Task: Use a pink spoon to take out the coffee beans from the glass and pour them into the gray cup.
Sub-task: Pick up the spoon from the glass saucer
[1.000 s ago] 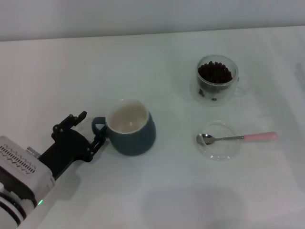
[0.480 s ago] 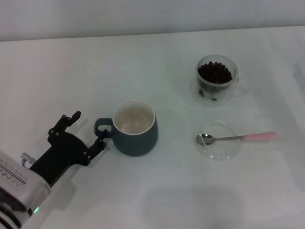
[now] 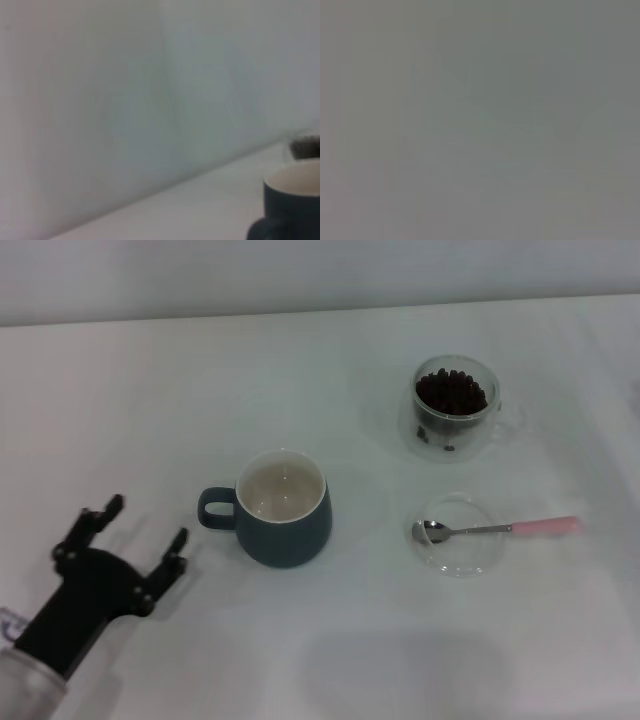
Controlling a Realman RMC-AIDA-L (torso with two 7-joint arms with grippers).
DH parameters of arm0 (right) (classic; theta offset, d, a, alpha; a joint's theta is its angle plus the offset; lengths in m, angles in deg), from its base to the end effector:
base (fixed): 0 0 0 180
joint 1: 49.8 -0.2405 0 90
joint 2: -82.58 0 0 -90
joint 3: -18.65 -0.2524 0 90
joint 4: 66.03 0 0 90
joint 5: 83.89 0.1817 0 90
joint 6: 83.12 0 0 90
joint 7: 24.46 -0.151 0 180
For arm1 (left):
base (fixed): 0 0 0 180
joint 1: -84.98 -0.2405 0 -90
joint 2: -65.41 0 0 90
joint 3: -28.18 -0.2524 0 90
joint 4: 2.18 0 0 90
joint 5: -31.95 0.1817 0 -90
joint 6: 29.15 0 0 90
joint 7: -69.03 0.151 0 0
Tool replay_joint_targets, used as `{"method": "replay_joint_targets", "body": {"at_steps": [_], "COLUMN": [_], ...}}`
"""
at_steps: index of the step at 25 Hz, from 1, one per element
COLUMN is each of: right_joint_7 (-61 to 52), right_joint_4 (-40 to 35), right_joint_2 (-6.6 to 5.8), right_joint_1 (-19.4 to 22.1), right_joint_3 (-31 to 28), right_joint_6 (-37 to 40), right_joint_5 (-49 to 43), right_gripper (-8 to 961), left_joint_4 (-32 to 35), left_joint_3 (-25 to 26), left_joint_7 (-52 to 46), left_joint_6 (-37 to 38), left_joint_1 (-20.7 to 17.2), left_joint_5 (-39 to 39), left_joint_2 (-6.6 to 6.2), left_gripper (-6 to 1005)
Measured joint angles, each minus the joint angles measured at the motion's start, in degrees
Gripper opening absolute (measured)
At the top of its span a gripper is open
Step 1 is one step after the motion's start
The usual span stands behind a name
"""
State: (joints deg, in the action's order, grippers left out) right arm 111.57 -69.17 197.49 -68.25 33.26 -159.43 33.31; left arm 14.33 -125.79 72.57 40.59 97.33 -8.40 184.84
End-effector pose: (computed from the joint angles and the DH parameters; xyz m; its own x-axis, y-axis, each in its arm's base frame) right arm 0.3719 0.2781 0.0837 0.3647 0.1164 -0.9238 -0.9307 0.0143 -0.3656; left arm -0.2919 0.2247 -0.0767 0.8469 -0.0117 0.5316 0.4452 -0.5312 -0.7209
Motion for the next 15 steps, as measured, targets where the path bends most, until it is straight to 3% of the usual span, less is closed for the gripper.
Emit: {"method": "replay_joint_targets", "body": {"at_steps": [4,6,8,9,15], "right_joint_7": [-8.03,-16.74,-19.07,-22.77,-26.73], "right_joint_4": [-1.48,-3.11,-3.40,-3.62,-1.68], "right_joint_2": [-0.27,-0.40,-0.44,-0.43,0.23], "right_joint_1": [3.74,8.31,9.77,13.17,19.64], "right_joint_3": [0.76,4.55,6.01,8.78,12.74], "right_joint_6": [-0.57,-2.26,-3.27,-5.66,-11.04], "right_joint_5": [-0.09,-0.27,-0.29,-0.34,-5.14], "right_gripper": [867,867,867,867,867], "left_joint_4": [-0.24,-0.30,-0.35,-0.36,-0.61], "left_joint_3": [0.01,0.01,0.01,-0.01,-0.01], "left_joint_7": [-0.31,-0.31,-0.32,-0.33,-0.36], "left_joint_6": [6.16,8.68,11.77,12.33,14.26], "left_joint_1": [-3.30,-4.40,-5.58,-5.75,-5.24], "left_joint_5": [-4.48,-7.28,-11.40,-12.44,-18.30], "left_joint_2": [-0.08,-0.09,-0.07,-0.08,-0.14], "left_gripper": [812,811,811,810,808]}}
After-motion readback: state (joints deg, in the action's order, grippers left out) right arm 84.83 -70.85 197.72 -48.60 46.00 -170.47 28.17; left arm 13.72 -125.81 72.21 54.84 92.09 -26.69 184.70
